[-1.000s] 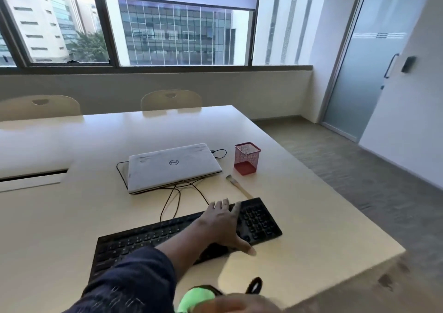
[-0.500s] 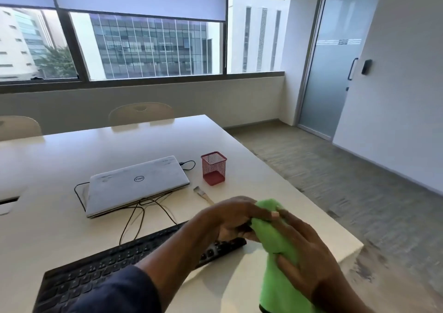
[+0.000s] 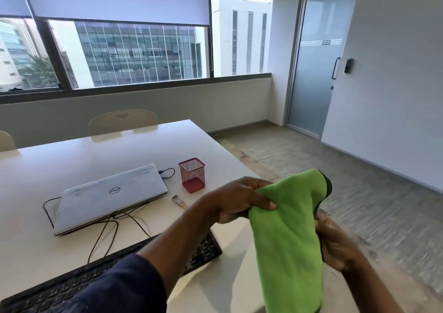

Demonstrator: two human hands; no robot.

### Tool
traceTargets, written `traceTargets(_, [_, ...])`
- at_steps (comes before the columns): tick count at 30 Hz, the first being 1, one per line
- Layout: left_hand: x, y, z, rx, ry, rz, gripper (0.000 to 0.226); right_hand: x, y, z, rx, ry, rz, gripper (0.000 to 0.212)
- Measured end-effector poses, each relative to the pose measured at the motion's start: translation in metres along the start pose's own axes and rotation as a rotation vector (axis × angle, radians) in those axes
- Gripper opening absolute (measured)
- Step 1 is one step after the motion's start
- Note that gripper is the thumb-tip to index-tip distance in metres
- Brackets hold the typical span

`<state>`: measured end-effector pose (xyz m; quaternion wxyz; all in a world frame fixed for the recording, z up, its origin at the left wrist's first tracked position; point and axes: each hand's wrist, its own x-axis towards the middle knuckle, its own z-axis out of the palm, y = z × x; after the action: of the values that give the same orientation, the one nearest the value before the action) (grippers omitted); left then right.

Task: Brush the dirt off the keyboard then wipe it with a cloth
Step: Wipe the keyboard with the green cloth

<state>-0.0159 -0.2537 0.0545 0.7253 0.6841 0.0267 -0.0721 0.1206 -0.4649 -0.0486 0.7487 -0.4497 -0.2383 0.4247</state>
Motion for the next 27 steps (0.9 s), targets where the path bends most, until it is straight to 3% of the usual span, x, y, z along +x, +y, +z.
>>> traceTargets(2, [0.008,-0.008,-0.014,0.042,0.246,-0.017,0.032,0.019,-0.004,-0.023,-0.009,0.114,-0.002,0.075])
traceTargets(6, [0.028,-0.044,-0.046,0.233,0.673,-0.114,0.014,0.057,-0.011,-0.030,-0.275,0.284,0.059,0.070])
traceTargets(10, [0.046,-0.080,-0.072,0.488,0.878,-0.177,0.006,0.096,0.010,-0.027,-0.572,0.449,0.062,0.027])
traceTargets(13, [0.053,-0.091,-0.084,0.622,0.914,-0.196,0.015,0.111,0.022,-0.014,-0.923,0.492,0.024,0.028])
traceTargets(16, [0.053,-0.100,-0.088,0.754,0.886,-0.244,0.038,0.117,0.028,-0.004,-1.257,0.470,0.058,0.036])
traceTargets(27, [0.047,-0.132,-0.081,1.471,0.741,-0.269,0.040,0.120,0.040,0.011,-1.818,0.506,0.089,0.054])
